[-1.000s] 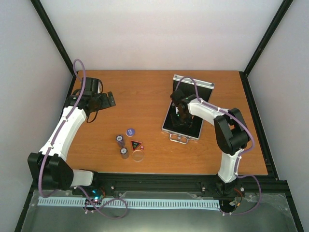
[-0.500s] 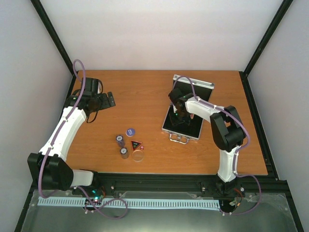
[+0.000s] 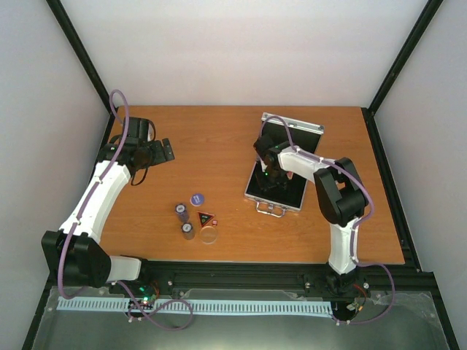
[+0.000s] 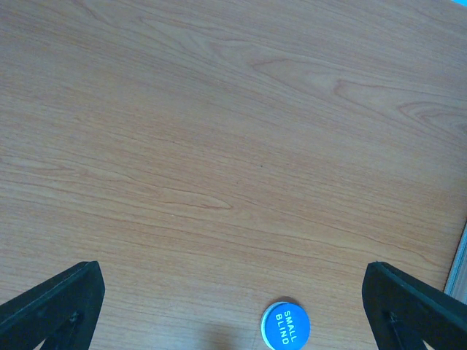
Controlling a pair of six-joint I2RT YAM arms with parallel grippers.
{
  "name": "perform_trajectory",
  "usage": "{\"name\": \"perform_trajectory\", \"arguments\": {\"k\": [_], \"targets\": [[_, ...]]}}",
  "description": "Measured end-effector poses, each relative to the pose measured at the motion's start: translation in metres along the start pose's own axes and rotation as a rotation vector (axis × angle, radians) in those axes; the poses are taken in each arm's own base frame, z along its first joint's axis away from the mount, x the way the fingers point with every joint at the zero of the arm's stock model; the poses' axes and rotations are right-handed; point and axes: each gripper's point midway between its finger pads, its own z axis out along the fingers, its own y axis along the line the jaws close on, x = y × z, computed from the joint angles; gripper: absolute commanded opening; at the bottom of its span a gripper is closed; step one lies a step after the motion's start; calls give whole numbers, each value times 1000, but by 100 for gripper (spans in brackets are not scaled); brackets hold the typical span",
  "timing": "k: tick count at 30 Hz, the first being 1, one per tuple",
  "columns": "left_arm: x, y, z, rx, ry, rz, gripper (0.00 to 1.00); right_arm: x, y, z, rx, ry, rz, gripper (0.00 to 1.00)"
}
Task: Pack up texas hold em set
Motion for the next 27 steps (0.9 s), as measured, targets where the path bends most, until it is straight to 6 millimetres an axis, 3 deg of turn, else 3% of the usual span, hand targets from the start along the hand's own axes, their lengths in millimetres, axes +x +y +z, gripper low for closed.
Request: {"name": "perform_trajectory", "arguments": {"k": [6, 15, 19, 27], "targets": [[0, 0, 0, 0, 0, -1, 100, 3, -2, 7, 14, 9, -8, 13], [0, 0, 0, 0, 1, -1, 100, 3, -6, 5, 42, 7, -11, 13], [0, 0, 0, 1, 0, -1, 100, 3, -11, -4, 68, -7, 9, 13], [1, -1, 0, 8, 3, 0, 100, -19, -12, -26, 76, -106, 133, 11]]}}
